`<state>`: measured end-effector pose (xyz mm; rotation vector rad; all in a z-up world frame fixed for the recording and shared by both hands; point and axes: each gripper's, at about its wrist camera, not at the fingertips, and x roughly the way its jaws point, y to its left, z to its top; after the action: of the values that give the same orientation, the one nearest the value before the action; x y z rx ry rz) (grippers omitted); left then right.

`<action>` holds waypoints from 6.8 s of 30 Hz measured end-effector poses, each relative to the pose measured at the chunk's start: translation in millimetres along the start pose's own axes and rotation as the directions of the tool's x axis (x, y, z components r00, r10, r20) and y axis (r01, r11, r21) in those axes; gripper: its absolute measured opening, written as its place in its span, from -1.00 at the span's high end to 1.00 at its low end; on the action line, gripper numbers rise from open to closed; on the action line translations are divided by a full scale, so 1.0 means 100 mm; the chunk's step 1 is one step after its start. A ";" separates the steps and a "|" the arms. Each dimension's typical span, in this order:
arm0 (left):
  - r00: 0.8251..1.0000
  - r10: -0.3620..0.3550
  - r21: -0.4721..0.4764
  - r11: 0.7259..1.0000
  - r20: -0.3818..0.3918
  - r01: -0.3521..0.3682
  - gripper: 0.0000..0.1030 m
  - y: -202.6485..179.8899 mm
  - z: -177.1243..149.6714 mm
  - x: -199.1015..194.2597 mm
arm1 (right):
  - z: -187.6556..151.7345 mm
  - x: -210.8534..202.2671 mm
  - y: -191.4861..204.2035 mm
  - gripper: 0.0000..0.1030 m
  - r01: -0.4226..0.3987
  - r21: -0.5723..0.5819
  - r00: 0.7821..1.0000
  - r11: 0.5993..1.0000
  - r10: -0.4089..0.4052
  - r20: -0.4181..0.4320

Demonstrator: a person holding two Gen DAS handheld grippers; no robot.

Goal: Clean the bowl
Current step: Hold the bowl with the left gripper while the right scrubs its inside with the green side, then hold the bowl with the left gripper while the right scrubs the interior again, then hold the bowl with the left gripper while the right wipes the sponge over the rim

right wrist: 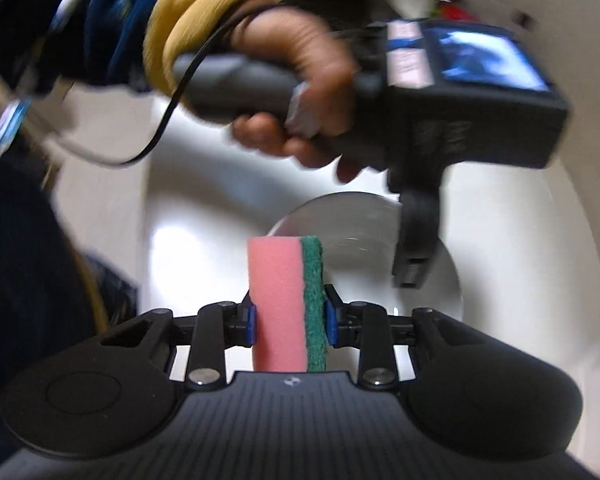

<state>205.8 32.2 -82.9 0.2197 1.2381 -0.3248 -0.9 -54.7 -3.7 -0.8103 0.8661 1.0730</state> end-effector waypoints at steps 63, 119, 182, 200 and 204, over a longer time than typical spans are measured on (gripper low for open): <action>0.996 0.038 0.032 0.999 -0.087 -0.035 0.69 0.12 -0.60 -0.37 | 0.17 0.36 0.10 0.49 0.148 -0.831 0.971 0.536 -0.240 0.018; 0.961 0.235 -0.209 0.957 0.143 -0.202 0.40 -0.24 -0.63 -0.42 | 0.33 -0.02 -0.40 0.49 -0.279 0.106 0.958 0.955 0.284 -0.039; 0.882 0.440 -0.322 0.870 0.168 -0.373 0.40 -0.51 -0.76 -0.45 | -0.73 0.25 0.60 0.48 -0.087 0.941 0.974 0.327 -0.172 0.149; 0.949 0.281 -0.302 0.926 0.146 -0.228 0.59 -0.38 -0.92 -0.51 | 0.33 0.23 -0.47 0.49 0.397 -0.028 0.914 0.918 -0.392 0.104; 0.945 0.290 -0.299 0.925 0.153 -0.235 0.59 -0.40 -0.95 -0.50 | 0.57 0.68 -0.21 0.49 0.414 -0.521 0.904 0.746 -0.403 0.141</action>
<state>92.9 32.9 -64.5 0.1080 1.0305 0.0626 45.4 15.7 -36.5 -1.3944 0.3196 0.9280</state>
